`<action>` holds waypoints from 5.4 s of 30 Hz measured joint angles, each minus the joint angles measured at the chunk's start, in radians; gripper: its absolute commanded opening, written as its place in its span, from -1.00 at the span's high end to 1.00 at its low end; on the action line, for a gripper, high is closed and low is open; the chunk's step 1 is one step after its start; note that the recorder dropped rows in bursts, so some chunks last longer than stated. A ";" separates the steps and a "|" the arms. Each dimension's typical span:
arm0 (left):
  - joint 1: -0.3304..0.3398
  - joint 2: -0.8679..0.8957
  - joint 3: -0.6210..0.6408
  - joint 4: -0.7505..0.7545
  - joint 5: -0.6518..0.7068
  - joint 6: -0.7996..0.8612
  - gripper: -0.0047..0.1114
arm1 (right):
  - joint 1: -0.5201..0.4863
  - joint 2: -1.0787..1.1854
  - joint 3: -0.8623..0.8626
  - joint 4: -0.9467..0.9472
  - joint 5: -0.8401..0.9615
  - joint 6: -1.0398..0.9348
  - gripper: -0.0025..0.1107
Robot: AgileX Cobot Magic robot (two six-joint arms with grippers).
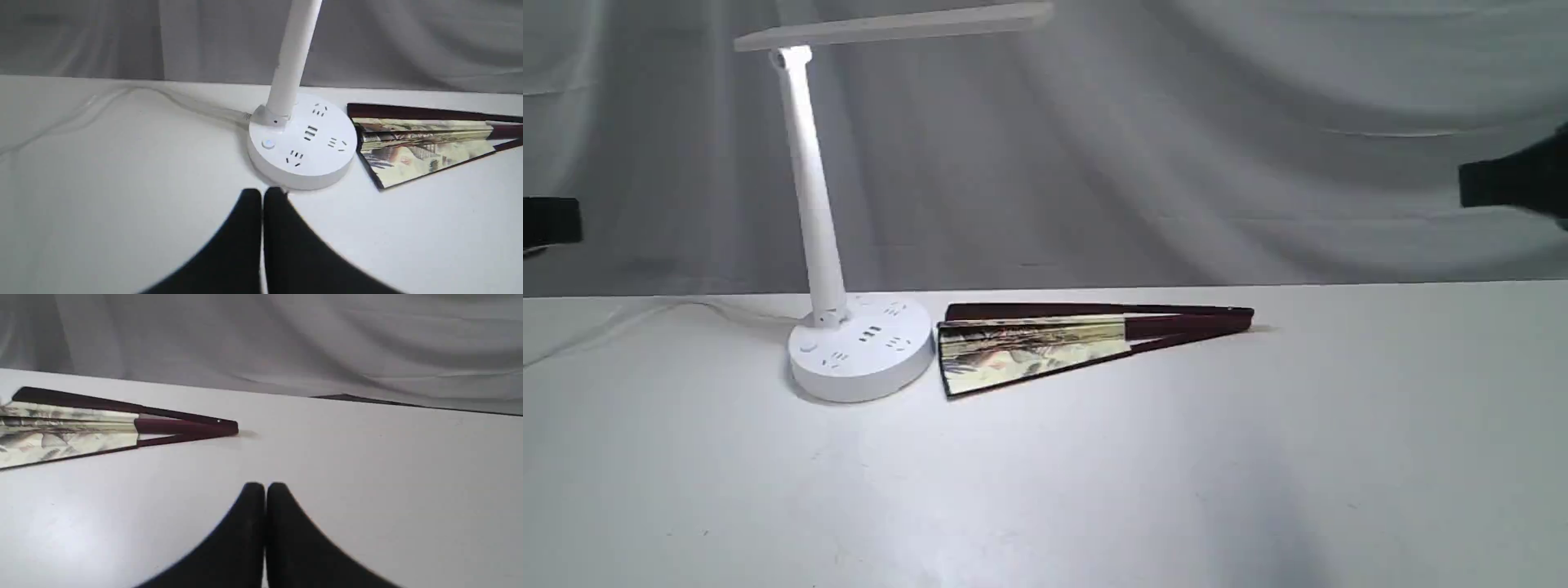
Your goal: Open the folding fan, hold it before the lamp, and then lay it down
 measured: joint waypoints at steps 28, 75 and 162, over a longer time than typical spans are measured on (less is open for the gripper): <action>0.000 0.258 -0.012 -0.004 0.167 0.060 0.92 | 0.161 0.343 0.000 0.050 0.052 -0.099 0.96; -0.151 0.373 -0.067 0.028 0.345 0.064 0.92 | 0.314 1.139 -0.889 0.273 0.087 -0.355 0.96; -0.151 0.373 -0.067 0.028 0.352 0.087 0.92 | 0.145 1.231 -1.052 0.731 -0.073 -0.427 0.96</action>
